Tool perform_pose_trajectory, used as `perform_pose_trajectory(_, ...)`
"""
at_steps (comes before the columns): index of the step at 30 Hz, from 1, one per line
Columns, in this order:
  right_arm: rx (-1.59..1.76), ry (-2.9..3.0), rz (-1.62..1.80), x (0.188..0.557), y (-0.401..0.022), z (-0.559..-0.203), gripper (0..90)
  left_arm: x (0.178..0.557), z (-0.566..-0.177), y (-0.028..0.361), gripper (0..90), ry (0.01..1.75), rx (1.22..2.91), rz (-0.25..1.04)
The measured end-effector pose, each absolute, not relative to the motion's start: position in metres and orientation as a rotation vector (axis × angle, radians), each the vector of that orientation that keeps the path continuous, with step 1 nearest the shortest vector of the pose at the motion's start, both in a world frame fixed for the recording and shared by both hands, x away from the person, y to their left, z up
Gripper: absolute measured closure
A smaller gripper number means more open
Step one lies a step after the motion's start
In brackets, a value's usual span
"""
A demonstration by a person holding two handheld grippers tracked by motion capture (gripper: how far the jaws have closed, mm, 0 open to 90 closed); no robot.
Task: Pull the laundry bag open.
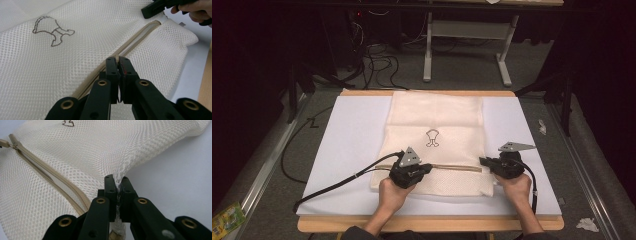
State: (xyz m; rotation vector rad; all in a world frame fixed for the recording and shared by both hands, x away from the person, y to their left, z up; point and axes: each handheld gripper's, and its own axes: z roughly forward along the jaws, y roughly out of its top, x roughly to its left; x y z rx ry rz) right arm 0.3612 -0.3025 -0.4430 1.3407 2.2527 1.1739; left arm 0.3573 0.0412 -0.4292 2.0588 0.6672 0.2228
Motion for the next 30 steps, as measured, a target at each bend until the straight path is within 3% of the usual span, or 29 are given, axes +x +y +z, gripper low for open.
perform_pose_trajectory(16, 1.334, 2.266, 1.175, 0.362, -0.302, -0.443, 88.3, 0.356, -0.430, 0.047, 87.2, 0.669, 2.062, 0.220)
perform_pose_trajectory(30, 1.355, 2.256, 1.153, 0.364, -0.301, -0.444, 88.2, 0.354, -0.427, 0.080, 87.2, 0.722, 2.016, 0.243)
